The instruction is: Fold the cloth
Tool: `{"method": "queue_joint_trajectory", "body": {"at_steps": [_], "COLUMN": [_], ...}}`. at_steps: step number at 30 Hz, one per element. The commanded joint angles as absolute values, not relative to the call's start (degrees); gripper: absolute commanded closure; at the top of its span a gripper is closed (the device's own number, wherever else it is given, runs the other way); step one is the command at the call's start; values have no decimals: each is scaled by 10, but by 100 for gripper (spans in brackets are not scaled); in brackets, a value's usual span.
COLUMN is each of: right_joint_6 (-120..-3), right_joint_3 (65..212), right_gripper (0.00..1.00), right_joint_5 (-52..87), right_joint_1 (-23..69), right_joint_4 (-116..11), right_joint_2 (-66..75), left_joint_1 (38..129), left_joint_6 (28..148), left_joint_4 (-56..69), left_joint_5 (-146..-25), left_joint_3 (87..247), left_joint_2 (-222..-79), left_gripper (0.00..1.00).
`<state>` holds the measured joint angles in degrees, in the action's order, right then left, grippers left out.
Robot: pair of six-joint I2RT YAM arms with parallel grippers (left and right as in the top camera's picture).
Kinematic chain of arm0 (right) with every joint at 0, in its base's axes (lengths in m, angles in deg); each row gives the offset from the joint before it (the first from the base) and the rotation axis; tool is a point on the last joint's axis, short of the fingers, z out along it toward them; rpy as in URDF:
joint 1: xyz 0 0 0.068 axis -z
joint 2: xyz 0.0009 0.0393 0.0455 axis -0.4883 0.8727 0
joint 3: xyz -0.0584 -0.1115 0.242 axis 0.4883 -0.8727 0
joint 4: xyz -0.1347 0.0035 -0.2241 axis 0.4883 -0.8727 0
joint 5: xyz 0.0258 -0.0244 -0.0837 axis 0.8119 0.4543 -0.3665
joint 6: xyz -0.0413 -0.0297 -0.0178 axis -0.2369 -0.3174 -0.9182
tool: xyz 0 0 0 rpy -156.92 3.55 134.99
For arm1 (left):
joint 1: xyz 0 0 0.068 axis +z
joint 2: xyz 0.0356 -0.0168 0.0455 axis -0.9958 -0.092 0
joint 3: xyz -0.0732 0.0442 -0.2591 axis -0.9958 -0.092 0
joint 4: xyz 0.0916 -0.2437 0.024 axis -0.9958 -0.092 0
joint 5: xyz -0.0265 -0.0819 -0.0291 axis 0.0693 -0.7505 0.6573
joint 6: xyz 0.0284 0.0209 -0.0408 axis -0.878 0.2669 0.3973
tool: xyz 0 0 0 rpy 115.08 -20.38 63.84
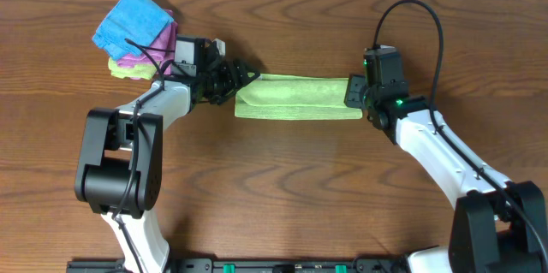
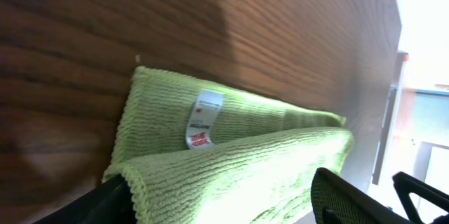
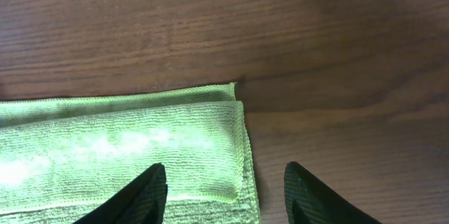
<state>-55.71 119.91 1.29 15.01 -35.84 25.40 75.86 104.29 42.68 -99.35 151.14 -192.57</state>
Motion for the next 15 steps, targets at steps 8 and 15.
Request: {"method": "queue_joint_trajectory", "body": {"at_steps": [8, 15], "right_joint_6": [-549, -549], "right_joint_3": [1201, 1201], "right_gripper": [46, 46], "right_joint_5": [7, 7], "right_joint_1": [147, 147], "right_joint_4": [-361, -382], "right_joint_2": [248, 248], "left_joint_1": [758, 780], "left_joint_6": [1084, 1084], "left_joint_4": [469, 467], "left_joint_5": [-1106, -1150], "left_joint_3": [1511, 1511], "left_joint_2": [-1925, -1924], "left_gripper": [32, 35]}}
